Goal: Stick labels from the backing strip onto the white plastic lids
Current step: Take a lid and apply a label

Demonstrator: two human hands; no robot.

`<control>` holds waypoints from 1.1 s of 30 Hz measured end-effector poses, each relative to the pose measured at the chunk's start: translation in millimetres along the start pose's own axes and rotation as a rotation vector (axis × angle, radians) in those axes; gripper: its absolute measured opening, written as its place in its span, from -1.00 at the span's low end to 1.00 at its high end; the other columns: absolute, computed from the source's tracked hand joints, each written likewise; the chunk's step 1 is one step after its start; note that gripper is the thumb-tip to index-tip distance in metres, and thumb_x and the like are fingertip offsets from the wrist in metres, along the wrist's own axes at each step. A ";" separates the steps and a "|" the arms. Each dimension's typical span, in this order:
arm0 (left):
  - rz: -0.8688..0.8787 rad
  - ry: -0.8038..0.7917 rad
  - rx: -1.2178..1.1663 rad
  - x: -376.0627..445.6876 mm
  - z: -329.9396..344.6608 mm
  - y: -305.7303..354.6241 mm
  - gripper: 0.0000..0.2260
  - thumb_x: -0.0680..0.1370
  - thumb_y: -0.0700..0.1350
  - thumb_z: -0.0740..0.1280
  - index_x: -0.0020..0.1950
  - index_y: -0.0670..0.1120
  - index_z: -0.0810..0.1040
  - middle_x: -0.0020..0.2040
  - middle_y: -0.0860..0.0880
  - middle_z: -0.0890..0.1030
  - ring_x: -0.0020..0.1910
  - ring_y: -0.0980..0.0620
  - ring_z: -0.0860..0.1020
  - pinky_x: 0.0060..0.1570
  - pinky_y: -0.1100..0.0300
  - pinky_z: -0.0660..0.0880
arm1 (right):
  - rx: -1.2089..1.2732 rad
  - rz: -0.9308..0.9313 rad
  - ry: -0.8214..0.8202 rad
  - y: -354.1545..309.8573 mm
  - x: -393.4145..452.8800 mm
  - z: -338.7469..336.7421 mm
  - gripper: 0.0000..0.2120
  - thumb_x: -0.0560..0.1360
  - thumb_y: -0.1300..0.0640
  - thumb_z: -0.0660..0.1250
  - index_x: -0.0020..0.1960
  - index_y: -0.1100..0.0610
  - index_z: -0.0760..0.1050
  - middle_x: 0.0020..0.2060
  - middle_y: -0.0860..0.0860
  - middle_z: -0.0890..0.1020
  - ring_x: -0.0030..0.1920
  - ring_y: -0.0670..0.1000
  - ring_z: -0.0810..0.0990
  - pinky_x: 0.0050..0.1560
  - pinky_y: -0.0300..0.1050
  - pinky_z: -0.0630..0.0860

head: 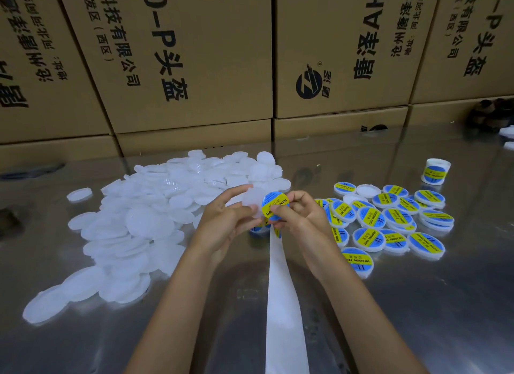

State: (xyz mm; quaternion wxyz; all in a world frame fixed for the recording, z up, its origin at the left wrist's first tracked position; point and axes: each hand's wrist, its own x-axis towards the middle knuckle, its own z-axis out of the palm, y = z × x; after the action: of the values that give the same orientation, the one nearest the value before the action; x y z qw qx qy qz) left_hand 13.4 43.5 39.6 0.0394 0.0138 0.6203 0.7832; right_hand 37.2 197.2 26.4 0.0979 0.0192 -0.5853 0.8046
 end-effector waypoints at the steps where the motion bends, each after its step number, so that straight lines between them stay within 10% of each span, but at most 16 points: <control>1: 0.008 -0.036 0.001 -0.9 3.3 -0.7 -0.64 0.54 -0.40 0.36 0.25 -0.06 0.61 0.04 -0.27 0.69 -0.04 -0.16 0.72 -0.12 0.18 0.65 | -0.013 -0.025 0.012 0.6 0.0 0.7 -0.83 0.50 0.36 0.39 -0.04 0.20 0.42 -0.19 0.11 0.68 -0.30 -0.02 0.66 -0.25 -0.22 0.57; 33: 0.084 -0.194 0.053 -9.5 22.7 -3.5 -0.65 0.60 -0.30 0.34 0.34 -0.02 0.60 0.07 -0.07 0.73 0.10 -0.12 0.69 -0.02 0.18 0.64 | -0.198 -0.196 0.148 16.7 9.1 -2.4 -0.75 0.44 0.28 0.48 -0.08 0.06 0.43 -0.19 0.12 0.65 -0.23 0.00 0.63 -0.29 -0.12 0.59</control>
State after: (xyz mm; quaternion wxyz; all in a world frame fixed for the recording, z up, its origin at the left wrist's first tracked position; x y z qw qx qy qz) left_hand 24.6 65.6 41.7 0.0662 0.1167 0.6328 0.7626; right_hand 25.5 195.8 11.3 0.2202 0.0074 -0.6482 0.7289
